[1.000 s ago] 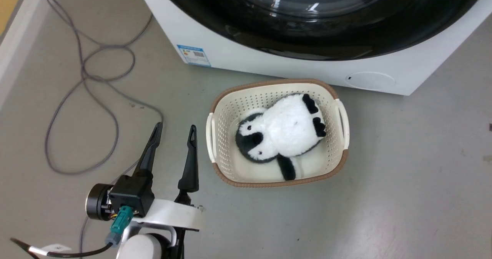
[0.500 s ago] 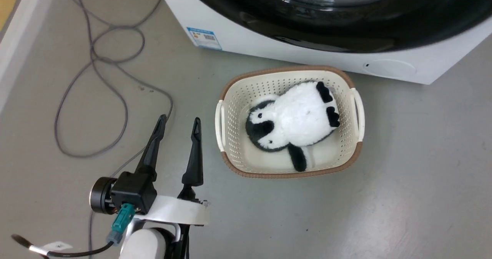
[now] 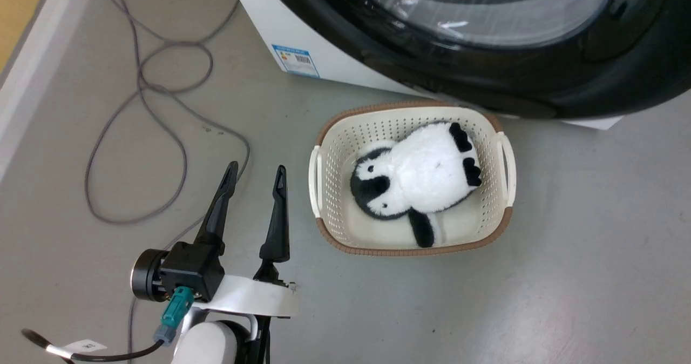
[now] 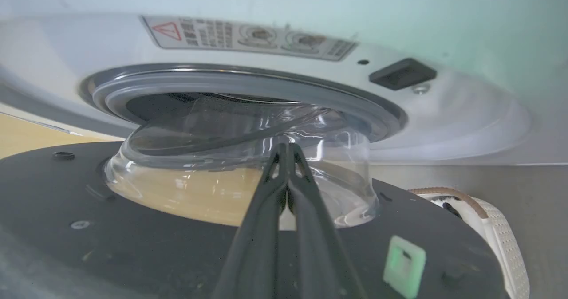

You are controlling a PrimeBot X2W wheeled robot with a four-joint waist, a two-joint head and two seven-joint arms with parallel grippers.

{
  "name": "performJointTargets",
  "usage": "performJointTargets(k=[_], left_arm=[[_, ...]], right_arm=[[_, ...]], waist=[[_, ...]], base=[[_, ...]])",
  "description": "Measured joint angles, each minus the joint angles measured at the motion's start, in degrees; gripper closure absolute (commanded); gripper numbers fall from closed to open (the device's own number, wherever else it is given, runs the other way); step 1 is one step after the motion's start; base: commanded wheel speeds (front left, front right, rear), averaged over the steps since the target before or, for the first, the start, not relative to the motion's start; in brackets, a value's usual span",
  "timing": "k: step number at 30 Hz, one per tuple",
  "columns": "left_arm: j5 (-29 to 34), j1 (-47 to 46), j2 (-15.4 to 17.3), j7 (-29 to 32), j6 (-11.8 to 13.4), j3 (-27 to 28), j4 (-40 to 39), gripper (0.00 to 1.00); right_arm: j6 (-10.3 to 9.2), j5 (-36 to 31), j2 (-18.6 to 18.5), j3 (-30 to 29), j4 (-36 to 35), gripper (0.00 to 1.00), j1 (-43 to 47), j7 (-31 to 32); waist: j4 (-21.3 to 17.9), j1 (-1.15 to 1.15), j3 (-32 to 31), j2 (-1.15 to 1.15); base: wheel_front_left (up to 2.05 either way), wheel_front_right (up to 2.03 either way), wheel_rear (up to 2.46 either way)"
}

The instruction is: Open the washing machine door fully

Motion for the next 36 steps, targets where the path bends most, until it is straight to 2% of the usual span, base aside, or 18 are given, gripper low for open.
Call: performJointTargets(k=[13,27,36], left_arm=[[0.1,2.0,0.0,0.0,-0.3,0.3,1.7,0.0],[1.0,6.7,0.0,0.0,-1.6,1.9,3.0,0.0],[1.1,8.3,0.0,0.0,-1.8,2.1,3.3,0.0]], right_arm=[[0.01,-1.2,4.2,-2.7,-3.9,1.0,11.8,2.7],[0.02,2.0,11.8,-4.9,-15.1,1.0,28.5,9.4],[0.02,6.3,14.1,-5.1,-20.8,1.0,36.8,12.9]], waist=[[-0.6,0.0,-7.1,0.0],[-1.3,-0.01,-16.9,0.0],[-1.0,-0.01,-20.4,0.0]], base=[[0.0,0.0,0.0],[0.0,0.0,0.0],[0.0,0.0,0.0]])
